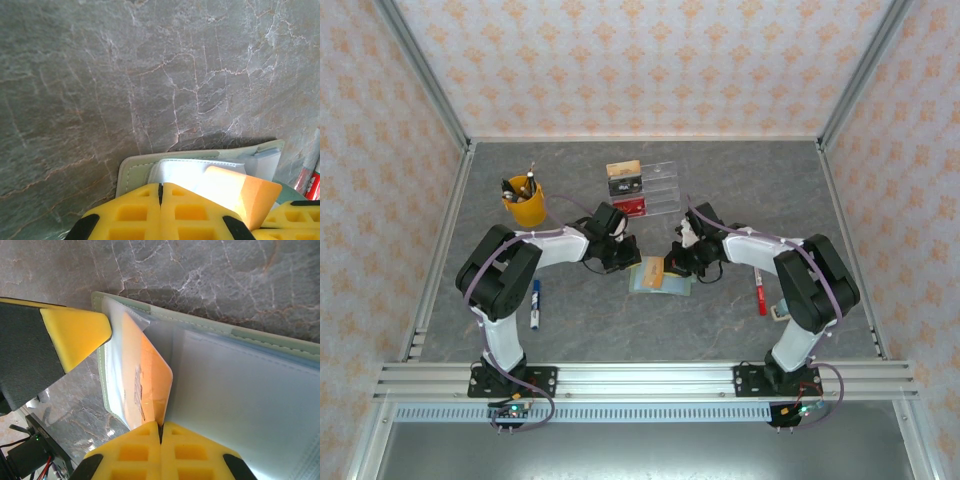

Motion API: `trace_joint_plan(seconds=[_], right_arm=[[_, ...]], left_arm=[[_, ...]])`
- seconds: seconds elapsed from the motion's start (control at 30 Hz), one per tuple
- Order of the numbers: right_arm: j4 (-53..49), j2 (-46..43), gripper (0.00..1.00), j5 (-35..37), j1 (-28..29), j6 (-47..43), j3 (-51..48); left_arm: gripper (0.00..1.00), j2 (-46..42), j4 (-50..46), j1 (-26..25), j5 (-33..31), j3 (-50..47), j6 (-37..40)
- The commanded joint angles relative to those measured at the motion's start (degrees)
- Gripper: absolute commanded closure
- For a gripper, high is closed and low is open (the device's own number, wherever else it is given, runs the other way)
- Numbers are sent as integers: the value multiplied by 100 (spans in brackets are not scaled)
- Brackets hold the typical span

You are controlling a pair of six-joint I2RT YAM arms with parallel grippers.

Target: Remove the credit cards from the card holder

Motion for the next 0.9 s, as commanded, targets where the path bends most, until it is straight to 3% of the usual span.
trace_joint_plan(seconds=[0.0,0.27,0.53,0.87], right_arm=[[-51,-25,100,66,-23,-48,20],[-31,189,100,44,-21,-35,109],[0,288,100,45,-22,-6,178],[932,131,88,-470,-23,497,-86]], left_arm=[[98,-282,-395,119,-199,-119,109],[93,-491,-947,-350,-499,239,483],[99,-26,-805,-456,-477,226,257],[100,199,-1111,-456,-734,225,219]])
